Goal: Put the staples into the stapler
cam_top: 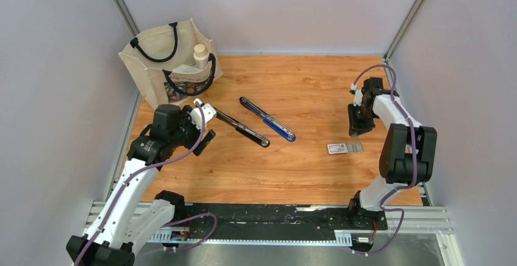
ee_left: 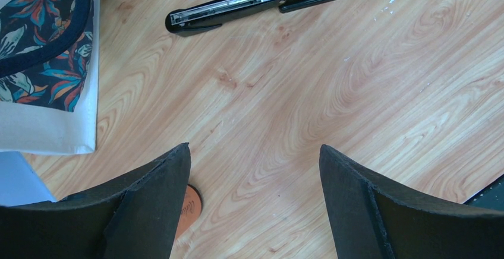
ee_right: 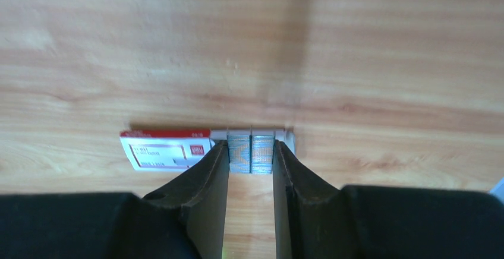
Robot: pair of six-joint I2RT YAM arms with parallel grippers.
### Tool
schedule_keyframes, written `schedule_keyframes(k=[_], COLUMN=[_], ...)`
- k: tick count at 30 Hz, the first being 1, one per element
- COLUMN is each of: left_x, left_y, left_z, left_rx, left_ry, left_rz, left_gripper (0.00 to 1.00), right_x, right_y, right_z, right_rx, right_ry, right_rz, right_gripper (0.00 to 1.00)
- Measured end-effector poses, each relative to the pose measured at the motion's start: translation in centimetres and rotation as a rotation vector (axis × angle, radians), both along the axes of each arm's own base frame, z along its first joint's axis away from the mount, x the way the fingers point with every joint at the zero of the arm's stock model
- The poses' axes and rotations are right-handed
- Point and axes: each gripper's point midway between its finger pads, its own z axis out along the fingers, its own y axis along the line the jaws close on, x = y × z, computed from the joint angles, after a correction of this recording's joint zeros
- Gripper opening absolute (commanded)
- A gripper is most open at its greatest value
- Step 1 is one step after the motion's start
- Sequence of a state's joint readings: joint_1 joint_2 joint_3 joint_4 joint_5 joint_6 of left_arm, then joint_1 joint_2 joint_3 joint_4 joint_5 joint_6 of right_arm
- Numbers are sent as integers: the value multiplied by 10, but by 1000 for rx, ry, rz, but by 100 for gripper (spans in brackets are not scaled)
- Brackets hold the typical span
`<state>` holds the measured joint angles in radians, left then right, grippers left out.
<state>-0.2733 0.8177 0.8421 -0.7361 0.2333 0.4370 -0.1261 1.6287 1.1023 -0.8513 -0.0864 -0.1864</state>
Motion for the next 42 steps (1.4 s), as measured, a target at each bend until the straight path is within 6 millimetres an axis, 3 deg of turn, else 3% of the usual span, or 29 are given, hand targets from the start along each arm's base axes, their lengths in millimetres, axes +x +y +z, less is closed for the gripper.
schedule_keyframes(k=[7, 12, 17, 21, 28, 36, 42], left_x=[0, 0, 2, 2, 2, 2, 3], left_y=[1, 2, 2, 3, 3, 3, 2], left_z=[-6, -6, -5, -6, -7, -7, -7], left_rx=[7, 8, 11, 13, 14, 14, 14], left_ry=[9, 9, 3, 5, 7, 7, 8], left_rz=[5, 7, 11, 13, 14, 14, 13], left_gripper=[87, 87, 88, 88, 88, 88, 88], right_x=[64, 83, 81, 80, 80, 73, 69], right_y=[16, 39, 68, 79, 79, 74, 55], right_z=[5, -12, -31, -34, -33, -14, -9], right_rx=[0, -4, -14, -25, -22, -30, -64], right_ry=[-42, -12, 37, 43, 41, 4, 5], right_rz=[56, 116, 195, 228, 236, 258, 244], right_gripper=[28, 29, 32, 40, 57, 57, 56])
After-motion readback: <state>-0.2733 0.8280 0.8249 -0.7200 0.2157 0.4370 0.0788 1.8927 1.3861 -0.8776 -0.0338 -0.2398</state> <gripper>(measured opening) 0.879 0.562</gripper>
